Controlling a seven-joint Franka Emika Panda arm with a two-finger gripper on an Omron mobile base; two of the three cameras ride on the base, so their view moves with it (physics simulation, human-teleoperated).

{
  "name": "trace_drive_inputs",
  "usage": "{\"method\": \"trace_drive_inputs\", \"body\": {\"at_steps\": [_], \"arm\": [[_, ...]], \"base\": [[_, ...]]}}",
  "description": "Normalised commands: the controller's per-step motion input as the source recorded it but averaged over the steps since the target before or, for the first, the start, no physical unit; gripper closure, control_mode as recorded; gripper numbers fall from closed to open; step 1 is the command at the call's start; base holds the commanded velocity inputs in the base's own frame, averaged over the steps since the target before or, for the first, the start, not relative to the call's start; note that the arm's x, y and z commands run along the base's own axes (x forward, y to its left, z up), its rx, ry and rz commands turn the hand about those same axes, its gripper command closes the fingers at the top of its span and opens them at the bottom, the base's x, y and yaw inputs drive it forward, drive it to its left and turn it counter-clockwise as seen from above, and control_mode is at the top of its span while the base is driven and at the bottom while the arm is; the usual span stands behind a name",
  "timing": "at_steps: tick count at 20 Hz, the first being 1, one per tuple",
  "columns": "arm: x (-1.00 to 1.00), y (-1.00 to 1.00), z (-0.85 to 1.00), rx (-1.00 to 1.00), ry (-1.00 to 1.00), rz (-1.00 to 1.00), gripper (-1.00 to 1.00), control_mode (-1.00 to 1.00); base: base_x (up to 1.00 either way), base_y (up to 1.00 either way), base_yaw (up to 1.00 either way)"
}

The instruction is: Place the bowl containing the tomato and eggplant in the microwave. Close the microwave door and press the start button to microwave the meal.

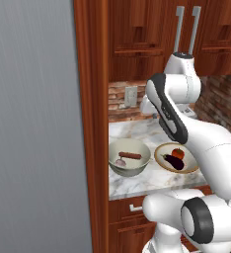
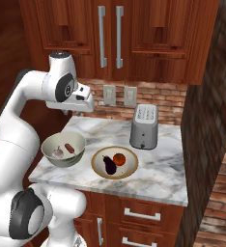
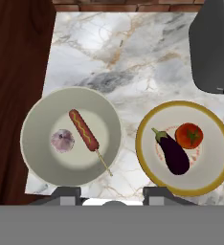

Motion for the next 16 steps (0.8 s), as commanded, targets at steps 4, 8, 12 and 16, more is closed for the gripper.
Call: {"method": "trace_drive_inputs", "body": {"at_steps": [4, 8, 12, 16], "arm": [[-0.11, -0.1, -0.01, 0.0, 0.0, -0.05, -1.0, -1.0], [-0.14, -0.41, -0.11, 0.0, 0.0, -0.05, -1.0, -1.0], [-0.1, -0.48, -0.25, 0.01, 0.0, -0.02, -1.0, -1.0], [-0.27, -0.52, -0.44, 0.04, -0.07, -0.06, -1.0, -1.0]], "base": [[0.0, 0.0, 0.0], [0.0, 0.0, 0.0], [0.0, 0.0, 0.0], [0.0, 0.0, 0.0]]}}
